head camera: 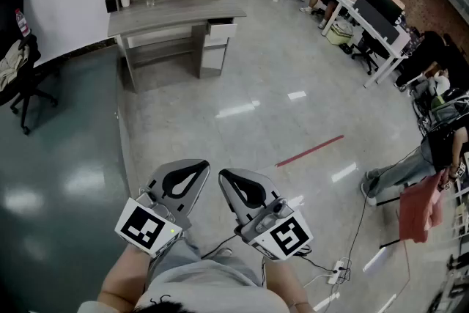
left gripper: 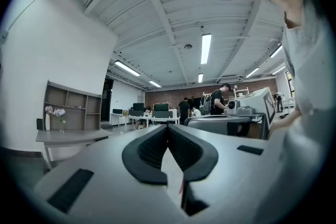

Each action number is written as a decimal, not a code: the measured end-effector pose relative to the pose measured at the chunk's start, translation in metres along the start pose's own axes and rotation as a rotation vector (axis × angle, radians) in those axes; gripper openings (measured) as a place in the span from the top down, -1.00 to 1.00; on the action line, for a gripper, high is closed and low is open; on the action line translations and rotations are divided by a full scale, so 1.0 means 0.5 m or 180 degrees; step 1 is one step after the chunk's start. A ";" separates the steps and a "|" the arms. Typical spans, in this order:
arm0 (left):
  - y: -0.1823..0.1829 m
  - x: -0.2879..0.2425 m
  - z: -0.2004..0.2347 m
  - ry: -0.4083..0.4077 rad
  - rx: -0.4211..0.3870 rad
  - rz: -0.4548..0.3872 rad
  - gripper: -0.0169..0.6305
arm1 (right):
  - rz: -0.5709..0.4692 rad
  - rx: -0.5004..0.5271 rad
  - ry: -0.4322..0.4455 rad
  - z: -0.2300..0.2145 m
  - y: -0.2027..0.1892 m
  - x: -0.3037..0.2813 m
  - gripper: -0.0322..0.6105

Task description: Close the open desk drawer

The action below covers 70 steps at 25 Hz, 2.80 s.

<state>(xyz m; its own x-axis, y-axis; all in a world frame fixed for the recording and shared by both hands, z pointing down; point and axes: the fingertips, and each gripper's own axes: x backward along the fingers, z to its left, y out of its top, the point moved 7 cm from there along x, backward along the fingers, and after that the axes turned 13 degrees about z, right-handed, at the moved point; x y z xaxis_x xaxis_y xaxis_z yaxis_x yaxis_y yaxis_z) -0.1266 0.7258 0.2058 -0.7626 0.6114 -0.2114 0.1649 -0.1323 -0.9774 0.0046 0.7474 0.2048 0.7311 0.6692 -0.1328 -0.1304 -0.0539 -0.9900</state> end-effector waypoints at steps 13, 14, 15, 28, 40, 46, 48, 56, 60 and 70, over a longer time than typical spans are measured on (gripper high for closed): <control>-0.015 0.002 0.073 -0.0062 0.0039 -0.0038 0.91 | 0.0038 -0.0029 -0.0038 0.001 -0.007 -0.069 0.88; -0.016 0.003 0.080 -0.0061 0.0040 -0.0048 0.91 | 0.0034 -0.0032 -0.0032 0.001 -0.007 -0.075 0.88; -0.017 0.004 0.088 -0.0060 0.0039 -0.0051 0.91 | 0.0024 -0.0033 -0.0010 0.002 -0.007 -0.082 0.88; -0.031 0.041 0.240 -0.0172 -0.0072 0.0004 0.91 | -0.0086 -0.0186 -0.0104 0.011 0.013 -0.220 0.87; -0.028 -0.079 0.347 -0.0127 0.0047 -0.0071 0.91 | -0.0064 -0.0063 0.0013 -0.119 0.012 -0.325 0.87; 0.008 -0.205 0.409 -0.0033 0.0040 -0.0084 0.91 | -0.0096 -0.0085 0.0093 -0.272 0.019 -0.370 0.87; 0.027 -0.254 0.427 -0.0011 0.0054 -0.0097 0.91 | -0.0089 -0.0069 0.0137 -0.327 0.024 -0.381 0.87; 0.078 -0.436 0.464 0.0101 0.0036 -0.0156 0.91 | -0.0109 -0.0036 0.0239 -0.517 0.017 -0.387 0.87; 0.091 -0.495 0.470 0.0112 0.0007 -0.0148 0.91 | -0.0112 -0.0058 0.0256 -0.577 0.007 -0.391 0.87; 0.088 -0.583 0.539 0.0068 0.0005 -0.0030 0.91 | -0.0111 -0.0109 0.0171 -0.667 -0.011 -0.438 0.87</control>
<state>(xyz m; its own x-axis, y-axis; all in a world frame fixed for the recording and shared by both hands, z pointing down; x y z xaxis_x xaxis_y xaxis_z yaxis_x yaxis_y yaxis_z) -0.0657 0.3315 0.2246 -0.7505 0.6292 -0.2021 0.1567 -0.1277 -0.9794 0.0686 0.3537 0.2233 0.7698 0.6305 -0.0996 -0.0818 -0.0572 -0.9950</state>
